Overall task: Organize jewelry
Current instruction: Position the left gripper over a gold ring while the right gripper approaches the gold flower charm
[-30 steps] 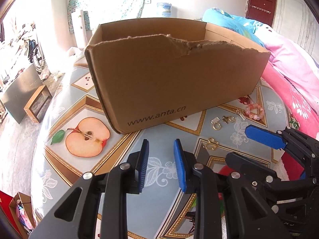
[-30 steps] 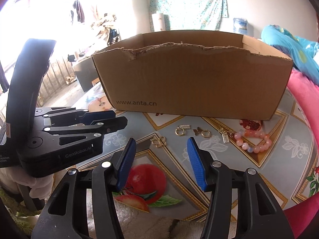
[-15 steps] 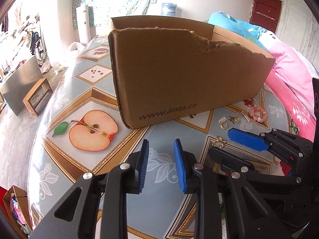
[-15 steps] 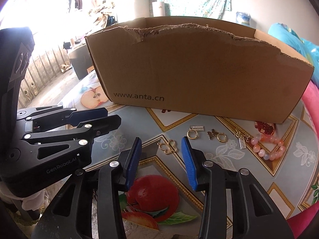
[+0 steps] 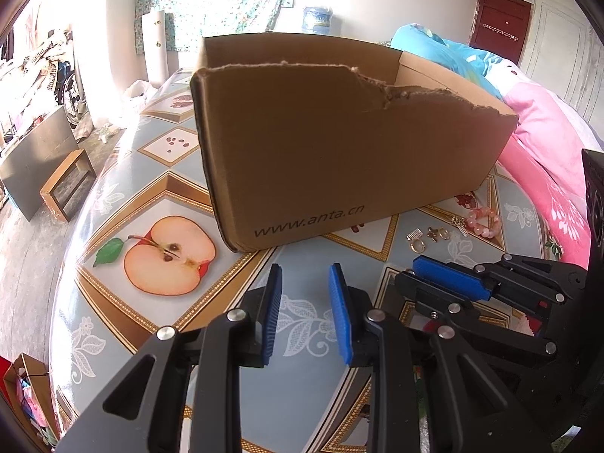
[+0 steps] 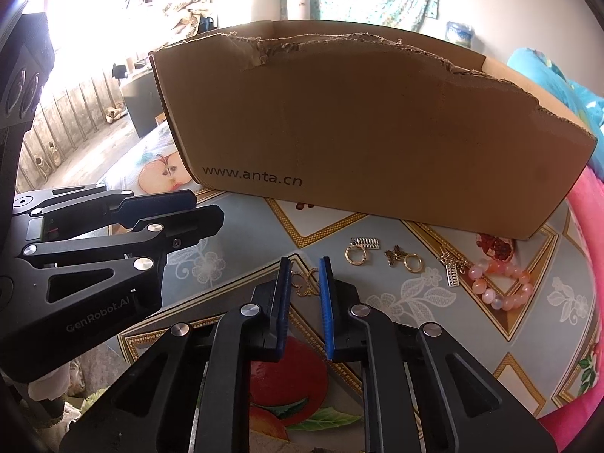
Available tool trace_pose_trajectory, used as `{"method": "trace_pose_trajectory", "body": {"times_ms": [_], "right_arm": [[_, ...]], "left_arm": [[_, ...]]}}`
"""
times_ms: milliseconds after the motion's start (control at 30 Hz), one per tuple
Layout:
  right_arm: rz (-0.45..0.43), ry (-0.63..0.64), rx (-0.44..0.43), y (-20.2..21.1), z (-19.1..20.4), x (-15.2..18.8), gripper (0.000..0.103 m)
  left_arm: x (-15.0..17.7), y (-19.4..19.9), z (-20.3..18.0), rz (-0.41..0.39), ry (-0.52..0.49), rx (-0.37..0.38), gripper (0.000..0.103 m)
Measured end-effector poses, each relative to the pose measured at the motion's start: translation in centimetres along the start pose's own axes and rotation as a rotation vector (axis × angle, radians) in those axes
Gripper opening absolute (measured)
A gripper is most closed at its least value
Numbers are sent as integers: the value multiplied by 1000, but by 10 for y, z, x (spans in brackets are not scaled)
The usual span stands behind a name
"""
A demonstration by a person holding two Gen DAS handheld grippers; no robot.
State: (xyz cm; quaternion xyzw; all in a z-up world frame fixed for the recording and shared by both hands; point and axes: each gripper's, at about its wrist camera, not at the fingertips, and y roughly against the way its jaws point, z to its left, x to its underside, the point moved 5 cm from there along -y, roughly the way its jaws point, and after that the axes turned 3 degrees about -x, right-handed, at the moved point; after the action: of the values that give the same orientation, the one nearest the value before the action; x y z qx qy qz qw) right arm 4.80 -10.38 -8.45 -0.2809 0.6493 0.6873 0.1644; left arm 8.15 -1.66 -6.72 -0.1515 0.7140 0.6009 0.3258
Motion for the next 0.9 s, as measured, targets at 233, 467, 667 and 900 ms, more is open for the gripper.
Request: {"method": "trace_pose_trajectory", "body": {"times_ms": [233, 467, 667, 900], "right_arm": [[9, 20, 10, -5, 1, -1, 13], [14, 19, 3, -17, 8, -11, 5], [20, -11, -11, -19, 5, -11, 6], [-21, -31, -19, -5, 3, -11, 9]], "left_arm": [[-1, -2, -1, 5, -4, 9, 25], [-4, -1, -9, -9, -17, 26, 25], [-6, -1, -14, -10, -36, 35, 25], [-6, -1, -18, -18, -43, 26, 25]]}}
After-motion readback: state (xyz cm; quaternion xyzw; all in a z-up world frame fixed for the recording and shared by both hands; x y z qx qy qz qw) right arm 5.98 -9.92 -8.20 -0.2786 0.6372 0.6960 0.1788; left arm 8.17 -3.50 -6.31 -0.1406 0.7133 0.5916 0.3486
